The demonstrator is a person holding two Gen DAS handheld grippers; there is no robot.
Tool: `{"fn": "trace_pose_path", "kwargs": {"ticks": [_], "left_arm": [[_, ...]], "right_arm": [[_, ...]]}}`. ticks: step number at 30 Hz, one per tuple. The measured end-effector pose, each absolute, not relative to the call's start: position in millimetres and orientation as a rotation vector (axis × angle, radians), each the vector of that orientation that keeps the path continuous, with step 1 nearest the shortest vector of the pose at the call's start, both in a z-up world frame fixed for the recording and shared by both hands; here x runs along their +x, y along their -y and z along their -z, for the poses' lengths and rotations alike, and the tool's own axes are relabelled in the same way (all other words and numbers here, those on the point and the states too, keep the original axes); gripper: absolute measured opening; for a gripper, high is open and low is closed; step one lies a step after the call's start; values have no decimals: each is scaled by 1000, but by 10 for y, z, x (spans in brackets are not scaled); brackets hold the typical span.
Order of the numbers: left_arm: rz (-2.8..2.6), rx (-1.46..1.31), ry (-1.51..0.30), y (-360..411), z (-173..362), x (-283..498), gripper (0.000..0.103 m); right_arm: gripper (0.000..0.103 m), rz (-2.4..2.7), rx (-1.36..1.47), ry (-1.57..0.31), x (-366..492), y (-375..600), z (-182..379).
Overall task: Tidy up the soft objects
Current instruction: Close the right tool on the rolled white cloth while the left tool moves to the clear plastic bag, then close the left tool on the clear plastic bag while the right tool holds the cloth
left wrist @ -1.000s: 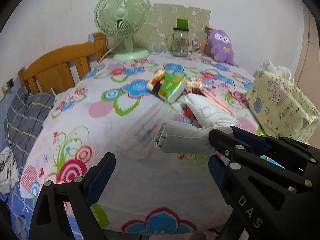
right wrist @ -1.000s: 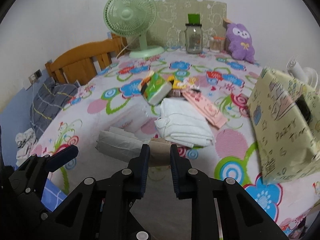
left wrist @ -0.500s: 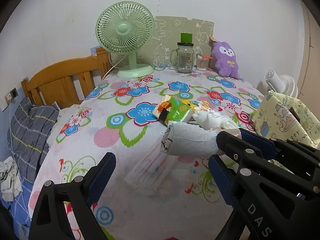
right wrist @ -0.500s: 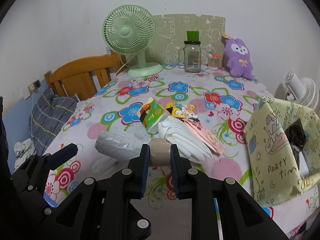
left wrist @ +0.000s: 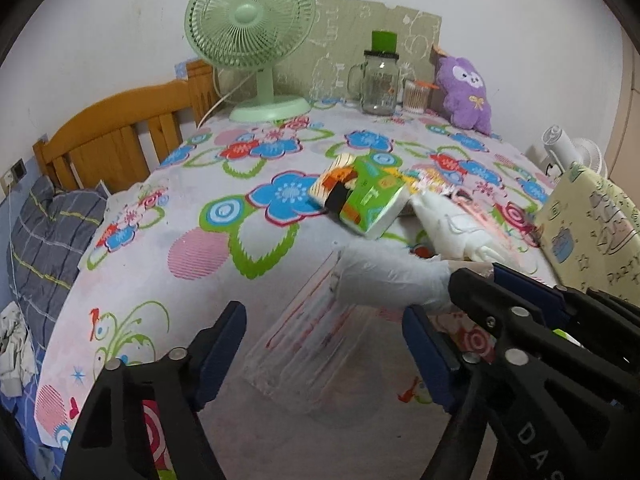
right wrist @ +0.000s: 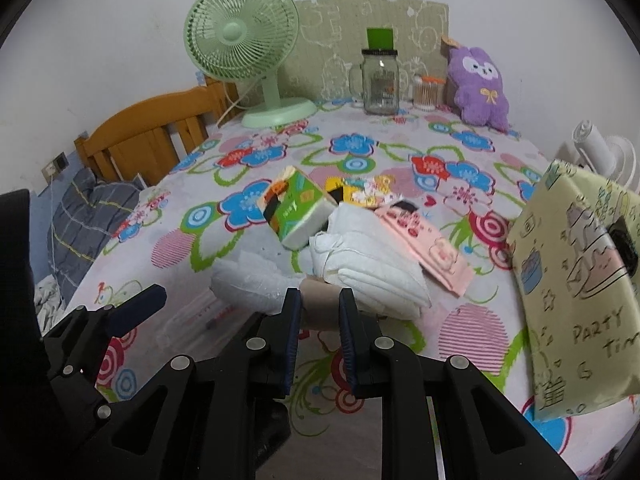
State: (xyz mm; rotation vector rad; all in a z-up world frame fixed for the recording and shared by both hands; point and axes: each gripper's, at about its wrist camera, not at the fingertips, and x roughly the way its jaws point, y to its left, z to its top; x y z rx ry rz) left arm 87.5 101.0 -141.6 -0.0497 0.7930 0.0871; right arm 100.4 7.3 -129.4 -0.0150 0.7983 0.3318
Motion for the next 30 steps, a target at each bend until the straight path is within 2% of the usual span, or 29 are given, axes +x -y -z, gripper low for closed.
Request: {"fn": "trace_pose_path", "kwargs": {"ticks": [6,8,12,16,30], "left_arm": [[-83,-50,-820,-1030,1499,899,55],[-80,-45,-817,-1028,1500,884,53],[-86,-27,-808,-991,1480,841,37],[-77,-39,-808,-994,1467,798,29],[-93,-62,-786,-956,1361,529,24]], "right_arm": [[22,-323,-17,-824,1025,-86,1383],[22,-324,-17,-830,1029,-87,1397],[22,-328,-15,-834,1020,-93,1405],[22,-334,-11,-832,992,-97,1398],[22,-362,-6,-805,748,-54,1298]]}}
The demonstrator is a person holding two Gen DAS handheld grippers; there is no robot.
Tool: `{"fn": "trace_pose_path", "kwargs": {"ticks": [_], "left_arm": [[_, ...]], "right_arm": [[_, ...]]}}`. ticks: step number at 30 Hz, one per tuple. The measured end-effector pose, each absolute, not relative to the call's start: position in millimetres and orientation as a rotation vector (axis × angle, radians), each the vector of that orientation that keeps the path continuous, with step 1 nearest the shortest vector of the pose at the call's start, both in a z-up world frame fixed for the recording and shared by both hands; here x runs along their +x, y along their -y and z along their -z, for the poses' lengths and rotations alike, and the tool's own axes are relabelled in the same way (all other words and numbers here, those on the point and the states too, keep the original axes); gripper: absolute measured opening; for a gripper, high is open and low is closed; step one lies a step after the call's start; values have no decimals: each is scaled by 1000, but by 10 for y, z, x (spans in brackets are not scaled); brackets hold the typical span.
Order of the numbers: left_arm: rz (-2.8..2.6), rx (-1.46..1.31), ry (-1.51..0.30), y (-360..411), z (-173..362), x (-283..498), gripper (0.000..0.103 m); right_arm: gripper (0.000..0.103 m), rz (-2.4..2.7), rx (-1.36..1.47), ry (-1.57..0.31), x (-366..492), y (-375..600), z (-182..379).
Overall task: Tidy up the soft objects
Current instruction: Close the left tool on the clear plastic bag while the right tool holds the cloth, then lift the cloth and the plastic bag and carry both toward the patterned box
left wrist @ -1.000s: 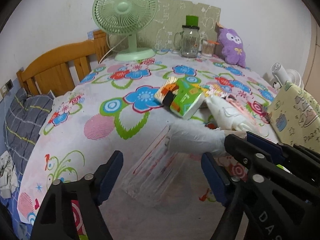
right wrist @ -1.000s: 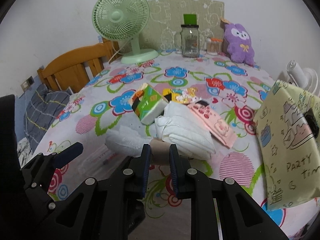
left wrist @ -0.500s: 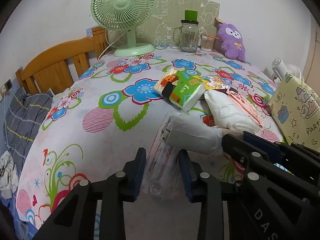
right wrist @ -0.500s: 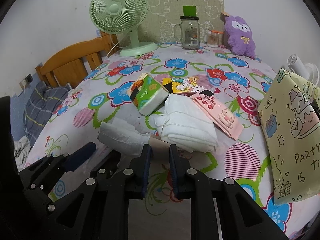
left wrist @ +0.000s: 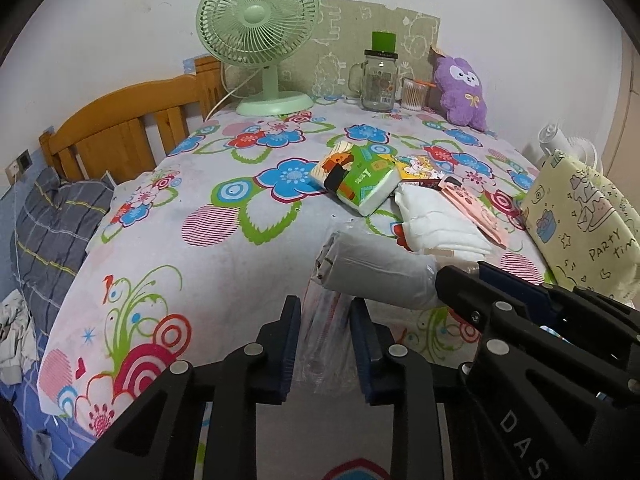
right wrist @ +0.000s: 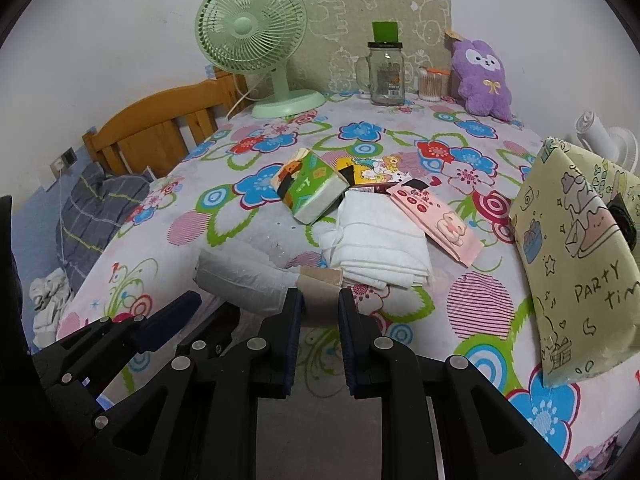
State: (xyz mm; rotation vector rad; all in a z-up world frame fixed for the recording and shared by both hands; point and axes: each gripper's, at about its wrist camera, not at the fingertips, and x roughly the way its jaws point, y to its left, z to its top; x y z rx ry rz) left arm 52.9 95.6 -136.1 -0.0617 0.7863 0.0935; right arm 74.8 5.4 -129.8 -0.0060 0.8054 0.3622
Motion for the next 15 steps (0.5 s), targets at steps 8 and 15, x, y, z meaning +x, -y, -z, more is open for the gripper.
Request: {"fn": "trace_pose_path", "kwargs": {"ticks": [8,15], "left_arm": [[-88,-62,-753,-888,1235,428,23],[-72,-64,-717,-812,1083,380,22]], "right_arm": [[22,-358,-1,-778,639,22,1174],[22,-338,8,-746,586,126,1010]]}}
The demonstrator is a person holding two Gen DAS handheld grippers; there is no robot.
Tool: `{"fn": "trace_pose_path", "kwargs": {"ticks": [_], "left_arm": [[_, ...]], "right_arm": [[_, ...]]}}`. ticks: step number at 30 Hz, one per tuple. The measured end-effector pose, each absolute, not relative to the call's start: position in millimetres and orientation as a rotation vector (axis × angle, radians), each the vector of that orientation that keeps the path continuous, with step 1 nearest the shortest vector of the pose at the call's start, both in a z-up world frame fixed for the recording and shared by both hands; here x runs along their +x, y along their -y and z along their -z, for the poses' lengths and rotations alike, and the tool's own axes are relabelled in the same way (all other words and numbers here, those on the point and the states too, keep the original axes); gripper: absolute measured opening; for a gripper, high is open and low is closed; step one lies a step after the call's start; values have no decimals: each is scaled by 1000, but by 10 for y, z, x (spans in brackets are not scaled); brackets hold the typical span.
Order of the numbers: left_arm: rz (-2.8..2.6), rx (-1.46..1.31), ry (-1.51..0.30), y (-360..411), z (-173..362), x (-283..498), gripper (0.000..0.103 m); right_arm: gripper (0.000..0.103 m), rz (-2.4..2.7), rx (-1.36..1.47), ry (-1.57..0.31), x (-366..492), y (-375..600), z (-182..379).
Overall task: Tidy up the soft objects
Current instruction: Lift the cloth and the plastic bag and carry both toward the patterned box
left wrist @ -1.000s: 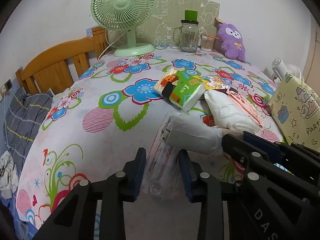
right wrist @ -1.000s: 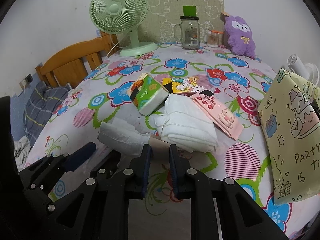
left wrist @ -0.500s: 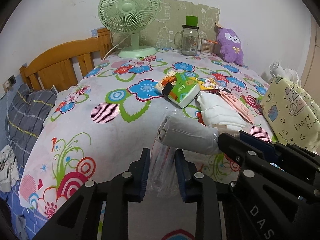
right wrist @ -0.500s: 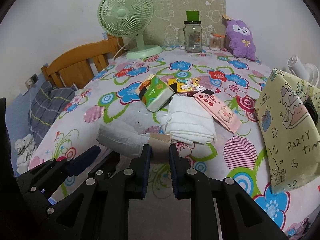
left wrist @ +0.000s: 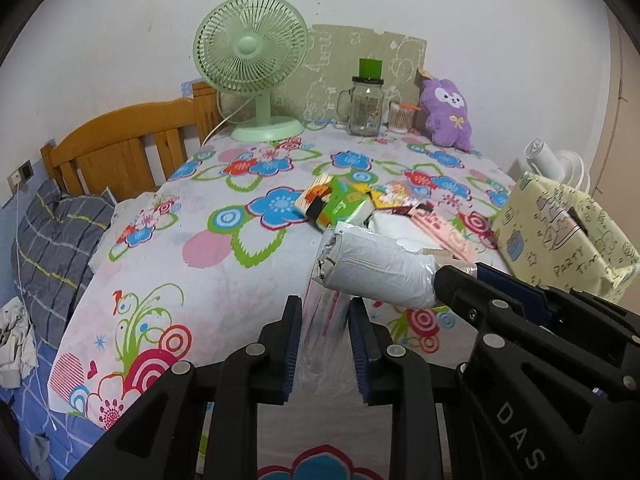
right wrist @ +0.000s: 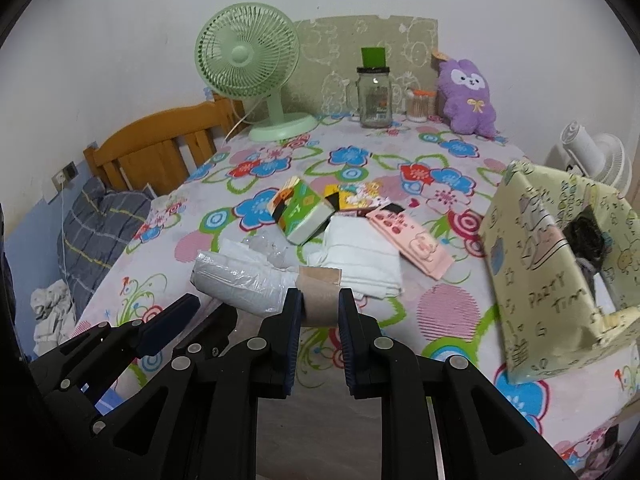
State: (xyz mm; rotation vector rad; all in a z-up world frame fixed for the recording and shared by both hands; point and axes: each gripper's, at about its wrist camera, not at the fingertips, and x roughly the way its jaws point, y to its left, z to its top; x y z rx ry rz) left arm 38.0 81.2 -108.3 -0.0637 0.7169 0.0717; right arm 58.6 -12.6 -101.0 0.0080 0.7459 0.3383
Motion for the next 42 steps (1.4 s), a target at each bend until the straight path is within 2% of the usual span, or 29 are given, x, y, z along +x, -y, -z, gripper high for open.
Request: {"fn": "trace_pose_path", "kwargs": {"ticks": [30,42], "left_arm": [[-58,-58,-606,-563,333,551,22],[-53,-67,-587,-352,247,652,22]], "right_arm": [[22,-313,15,-637,693,387,205],[22,-298,20,-620,796,588,91]]}}
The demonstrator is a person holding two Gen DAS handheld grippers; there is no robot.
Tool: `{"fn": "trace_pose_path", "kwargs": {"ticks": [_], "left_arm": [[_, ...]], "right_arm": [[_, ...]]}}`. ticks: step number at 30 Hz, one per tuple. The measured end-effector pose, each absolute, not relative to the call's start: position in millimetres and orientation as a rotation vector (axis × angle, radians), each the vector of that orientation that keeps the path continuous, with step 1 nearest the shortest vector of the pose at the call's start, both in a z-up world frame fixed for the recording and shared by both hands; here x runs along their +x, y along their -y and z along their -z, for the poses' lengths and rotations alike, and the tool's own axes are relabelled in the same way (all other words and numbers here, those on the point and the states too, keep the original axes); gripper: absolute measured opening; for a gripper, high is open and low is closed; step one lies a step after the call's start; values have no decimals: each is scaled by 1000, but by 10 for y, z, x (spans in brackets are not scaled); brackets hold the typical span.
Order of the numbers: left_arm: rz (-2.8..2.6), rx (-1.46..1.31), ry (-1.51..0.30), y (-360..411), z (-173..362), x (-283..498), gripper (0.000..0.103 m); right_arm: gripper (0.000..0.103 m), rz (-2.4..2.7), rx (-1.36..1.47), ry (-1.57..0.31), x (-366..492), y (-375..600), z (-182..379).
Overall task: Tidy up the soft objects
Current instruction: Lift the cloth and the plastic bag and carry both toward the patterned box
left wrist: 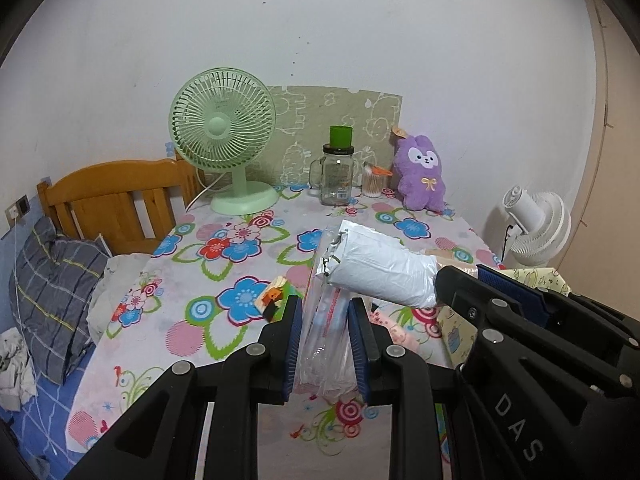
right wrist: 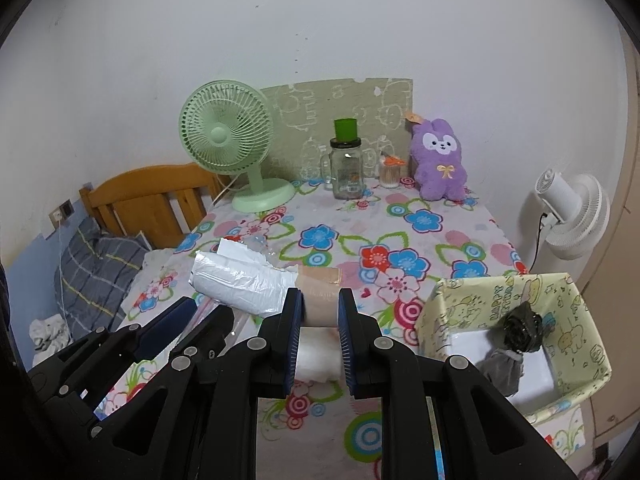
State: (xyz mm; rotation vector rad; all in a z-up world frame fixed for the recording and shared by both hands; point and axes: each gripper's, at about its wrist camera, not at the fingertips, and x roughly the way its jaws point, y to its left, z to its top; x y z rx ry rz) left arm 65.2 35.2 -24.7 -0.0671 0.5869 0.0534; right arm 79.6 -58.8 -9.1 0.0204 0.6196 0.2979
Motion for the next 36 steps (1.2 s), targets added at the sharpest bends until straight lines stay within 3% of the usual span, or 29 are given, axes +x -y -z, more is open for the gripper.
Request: {"fn": "trace_pose_path", "kwargs": {"ticks": [36], "left_arm": [[67,-23,-564,716,211,1026,22]], "right_arm": [[22,-159,67,-571,1027,1693,59]]}}
